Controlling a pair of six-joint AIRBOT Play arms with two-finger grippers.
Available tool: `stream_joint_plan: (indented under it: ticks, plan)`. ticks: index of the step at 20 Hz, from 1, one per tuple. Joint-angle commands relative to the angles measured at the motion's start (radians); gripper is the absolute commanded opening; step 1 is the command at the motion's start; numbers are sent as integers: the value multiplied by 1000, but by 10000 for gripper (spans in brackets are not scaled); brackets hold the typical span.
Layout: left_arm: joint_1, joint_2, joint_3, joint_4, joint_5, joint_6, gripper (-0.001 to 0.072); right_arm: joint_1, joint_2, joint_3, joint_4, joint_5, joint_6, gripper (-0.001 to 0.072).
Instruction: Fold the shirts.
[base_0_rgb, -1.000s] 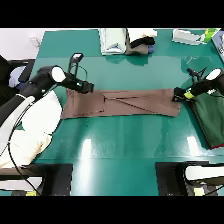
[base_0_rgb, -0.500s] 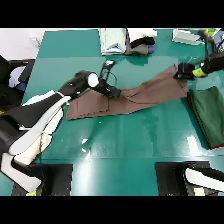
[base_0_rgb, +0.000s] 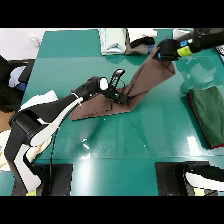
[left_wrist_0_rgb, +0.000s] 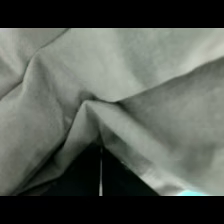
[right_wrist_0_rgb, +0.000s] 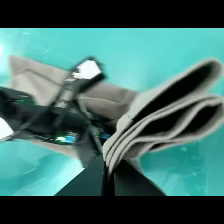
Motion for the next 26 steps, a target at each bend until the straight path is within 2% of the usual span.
stream_joint_plan:
  ticks: [1,4,8,12,15,16,17,18,21,26]
  plan:
    - [34,21,4,-2,-33,-2,24,69,-54,75,0,4,24,14]
    - [128,125,3,69,-74,-2,24,110,-75,74,1,-10,32,14]
    - [301,333,4,264,-161,0,24,209,-131,74,48,-87,31,14]
    - [460,524,3,380,-237,8,25,368,-261,74,177,-266,-10,15]
    - [534,629,3,404,-254,8,25,504,-399,75,297,-464,-142,29]
    - [547,652,3,409,-261,8,25,537,-442,75,343,-526,-205,170]
    - [547,666,4,428,-267,8,25,559,-475,76,379,-568,-241,272]
    - [547,679,3,442,-275,8,25,571,-496,76,392,-587,-243,271]
    - [547,682,3,444,-334,34,25,520,-459,43,300,-504,-175,263]
    - [526,682,3,407,-351,33,25,296,-264,-207,36,-379,-28,263]
